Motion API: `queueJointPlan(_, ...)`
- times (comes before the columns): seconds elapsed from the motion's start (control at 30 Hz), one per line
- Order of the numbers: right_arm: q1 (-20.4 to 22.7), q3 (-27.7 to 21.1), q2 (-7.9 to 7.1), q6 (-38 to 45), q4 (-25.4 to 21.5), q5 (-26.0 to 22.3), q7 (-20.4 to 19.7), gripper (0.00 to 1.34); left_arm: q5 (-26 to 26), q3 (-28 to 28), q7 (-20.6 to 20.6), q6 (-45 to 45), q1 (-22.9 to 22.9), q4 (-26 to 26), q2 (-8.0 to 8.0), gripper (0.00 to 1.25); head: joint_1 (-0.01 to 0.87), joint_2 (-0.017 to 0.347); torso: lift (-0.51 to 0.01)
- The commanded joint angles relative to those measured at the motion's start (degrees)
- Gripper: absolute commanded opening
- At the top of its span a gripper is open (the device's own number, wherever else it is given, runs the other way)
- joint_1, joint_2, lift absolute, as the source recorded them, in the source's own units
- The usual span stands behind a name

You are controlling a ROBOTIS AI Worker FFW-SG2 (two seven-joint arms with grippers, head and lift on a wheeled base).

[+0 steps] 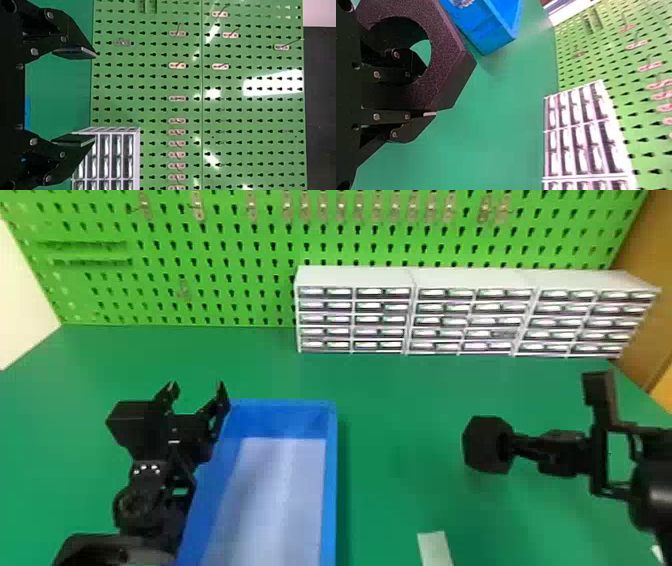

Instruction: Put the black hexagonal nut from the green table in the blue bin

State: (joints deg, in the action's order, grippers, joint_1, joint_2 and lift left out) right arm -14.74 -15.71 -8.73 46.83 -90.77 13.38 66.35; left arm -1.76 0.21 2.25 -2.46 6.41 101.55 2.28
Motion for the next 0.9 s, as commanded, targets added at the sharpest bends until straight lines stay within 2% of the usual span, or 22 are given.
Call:
queueJointPlan(0.0, -0.47, 1.38, -0.06, -0.33, -1.43, -3.19, -1.22, 0.16, 0.0, -0.21, 0.21, -0.01, -0.08, -0.12, 0.0, 0.75, 0.657, 0.057, -0.095)
queueJointPlan(0.43, -1.87, 5.42, 0.11, -0.51, -4.24, -8.2, -3.24, 0.16, 0.0, -0.39, 0.83, -0.01, -0.26, -0.3, 0.0, 0.75, 0.657, 0.057, -0.095)
queueJointPlan(0.87, -3.02, 13.33, 0.38, 0.55, -5.12, -12.15, -3.77, 0.16, 0.0, -0.04, 1.18, -0.01, -0.79, -0.3, 0.0, 0.75, 0.657, 0.057, -0.095)
